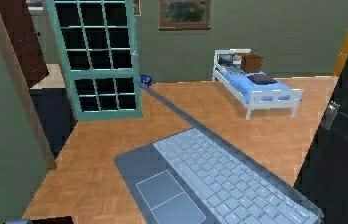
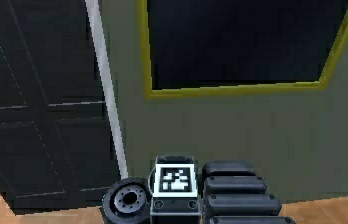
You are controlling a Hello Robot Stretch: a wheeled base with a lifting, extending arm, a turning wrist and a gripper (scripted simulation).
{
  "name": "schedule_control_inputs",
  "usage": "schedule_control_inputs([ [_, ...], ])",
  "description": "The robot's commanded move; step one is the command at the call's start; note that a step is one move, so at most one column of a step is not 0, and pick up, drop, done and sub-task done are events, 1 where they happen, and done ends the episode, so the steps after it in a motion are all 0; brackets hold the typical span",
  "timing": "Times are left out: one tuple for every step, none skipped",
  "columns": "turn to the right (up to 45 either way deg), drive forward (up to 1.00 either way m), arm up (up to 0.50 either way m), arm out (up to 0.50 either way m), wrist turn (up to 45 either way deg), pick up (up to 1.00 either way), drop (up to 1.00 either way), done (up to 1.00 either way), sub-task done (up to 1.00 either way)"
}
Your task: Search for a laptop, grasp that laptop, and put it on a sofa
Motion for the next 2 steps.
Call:
schedule_control_inputs([
  [45.0, 0.00, 0.00, 0.00, 0.0, 0.00, 0.00, 0.00, 0.00],
  [36.0, 0.00, 0.00, 0.00, 0.0, 0.00, 0.00, 0.00, 0.00],
])
